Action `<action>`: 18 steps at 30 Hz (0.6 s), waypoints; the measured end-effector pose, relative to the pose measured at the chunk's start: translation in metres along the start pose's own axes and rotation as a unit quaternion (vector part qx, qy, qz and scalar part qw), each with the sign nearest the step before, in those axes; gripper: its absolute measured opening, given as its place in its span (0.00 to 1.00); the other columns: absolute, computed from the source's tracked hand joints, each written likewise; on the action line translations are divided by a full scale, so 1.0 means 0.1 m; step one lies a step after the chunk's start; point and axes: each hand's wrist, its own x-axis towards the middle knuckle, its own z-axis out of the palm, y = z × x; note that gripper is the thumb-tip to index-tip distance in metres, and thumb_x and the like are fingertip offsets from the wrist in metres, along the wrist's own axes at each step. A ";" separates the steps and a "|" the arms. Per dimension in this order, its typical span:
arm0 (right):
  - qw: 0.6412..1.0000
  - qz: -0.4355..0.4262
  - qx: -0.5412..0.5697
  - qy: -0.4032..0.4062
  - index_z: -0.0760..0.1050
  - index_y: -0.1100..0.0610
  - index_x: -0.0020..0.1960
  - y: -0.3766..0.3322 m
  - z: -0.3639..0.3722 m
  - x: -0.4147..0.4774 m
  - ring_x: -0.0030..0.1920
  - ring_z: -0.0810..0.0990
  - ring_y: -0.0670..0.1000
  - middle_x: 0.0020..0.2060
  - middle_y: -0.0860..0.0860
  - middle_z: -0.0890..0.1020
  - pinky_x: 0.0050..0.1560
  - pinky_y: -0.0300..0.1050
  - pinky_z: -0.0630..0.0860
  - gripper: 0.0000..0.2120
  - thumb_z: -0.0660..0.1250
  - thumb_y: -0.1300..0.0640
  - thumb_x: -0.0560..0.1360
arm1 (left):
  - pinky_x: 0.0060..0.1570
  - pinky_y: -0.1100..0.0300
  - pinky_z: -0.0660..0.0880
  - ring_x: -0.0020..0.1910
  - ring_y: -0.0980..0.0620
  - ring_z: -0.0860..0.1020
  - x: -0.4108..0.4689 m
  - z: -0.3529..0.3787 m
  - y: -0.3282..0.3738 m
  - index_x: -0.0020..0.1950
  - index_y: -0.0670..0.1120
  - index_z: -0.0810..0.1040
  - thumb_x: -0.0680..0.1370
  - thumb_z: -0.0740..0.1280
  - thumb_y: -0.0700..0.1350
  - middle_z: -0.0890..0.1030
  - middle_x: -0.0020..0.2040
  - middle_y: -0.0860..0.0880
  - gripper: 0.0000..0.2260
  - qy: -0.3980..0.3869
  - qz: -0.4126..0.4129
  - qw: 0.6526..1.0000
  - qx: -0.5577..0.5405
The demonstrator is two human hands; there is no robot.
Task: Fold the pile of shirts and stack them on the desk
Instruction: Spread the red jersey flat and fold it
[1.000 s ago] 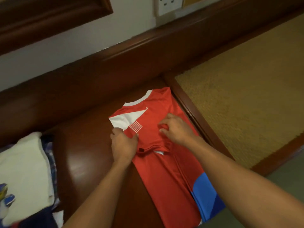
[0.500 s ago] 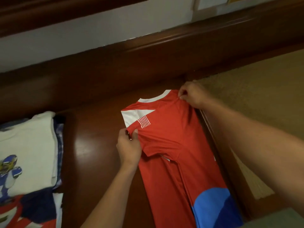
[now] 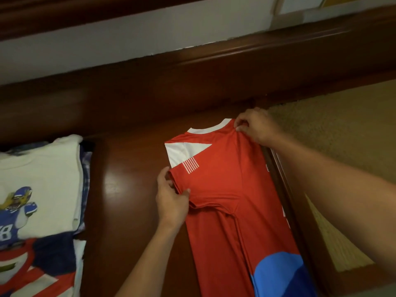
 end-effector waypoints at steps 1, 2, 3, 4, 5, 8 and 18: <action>1.000 -0.002 -0.013 -0.007 0.83 0.49 0.53 -0.02 0.03 0.00 0.56 0.77 0.56 0.51 0.52 0.82 0.61 0.54 0.73 0.07 0.73 0.52 0.75 | 0.60 0.45 0.79 0.56 0.54 0.81 0.00 -0.03 -0.01 0.75 0.61 0.60 0.73 0.76 0.36 0.79 0.57 0.54 0.40 -0.003 0.007 1.000 0.005; 1.000 0.001 -0.007 -0.005 0.82 0.50 0.56 0.00 0.08 -0.02 0.57 0.77 0.56 0.52 0.52 0.80 0.61 0.55 0.73 0.10 0.74 0.52 0.74 | 0.61 0.47 0.79 0.56 0.55 0.80 -0.02 -0.05 0.00 0.77 0.58 0.60 0.73 0.76 0.36 0.78 0.58 0.55 0.40 -0.005 0.022 1.000 0.018; 1.000 0.013 0.019 0.014 0.82 0.50 0.58 0.01 0.12 -0.03 0.57 0.77 0.55 0.54 0.52 0.79 0.61 0.55 0.74 0.13 0.75 0.53 0.74 | 0.62 0.49 0.79 0.58 0.56 0.79 -0.04 -0.06 0.02 0.77 0.56 0.60 0.74 0.76 0.37 0.77 0.60 0.55 0.39 -0.002 0.050 0.998 0.040; 0.996 0.035 0.061 0.055 0.81 0.51 0.59 0.03 0.15 -0.07 0.56 0.77 0.54 0.55 0.52 0.78 0.60 0.53 0.75 0.14 0.75 0.55 0.74 | 0.63 0.52 0.77 0.60 0.56 0.77 -0.07 -0.08 0.05 0.78 0.54 0.61 0.74 0.76 0.38 0.74 0.63 0.56 0.38 0.002 0.087 0.994 0.069; 0.986 0.068 0.101 0.113 0.81 0.52 0.59 0.04 0.17 -0.11 0.55 0.78 0.53 0.56 0.52 0.77 0.58 0.50 0.76 0.14 0.74 0.56 0.75 | 0.64 0.54 0.76 0.63 0.55 0.75 -0.09 -0.09 0.06 0.78 0.53 0.62 0.75 0.75 0.38 0.71 0.66 0.55 0.36 0.005 0.124 0.987 0.102; 0.943 0.171 0.165 0.231 0.82 0.54 0.55 0.02 0.19 -0.30 0.50 0.81 0.51 0.54 0.53 0.79 0.54 0.42 0.75 0.08 0.71 0.61 0.76 | 0.66 0.49 0.75 0.67 0.51 0.73 -0.10 -0.11 0.06 0.77 0.52 0.65 0.79 0.71 0.40 0.68 0.70 0.53 0.29 -0.024 0.186 0.970 0.157; 0.992 0.029 -0.055 0.109 0.79 0.54 0.66 -0.05 0.58 -0.70 0.59 0.75 0.58 0.63 0.51 0.79 0.56 0.55 0.73 0.18 0.70 0.57 0.76 | 0.57 0.52 0.77 0.56 0.54 0.76 0.13 -0.17 -0.04 0.62 0.49 0.82 0.79 0.71 0.40 0.82 0.56 0.52 0.12 0.004 0.265 0.944 0.196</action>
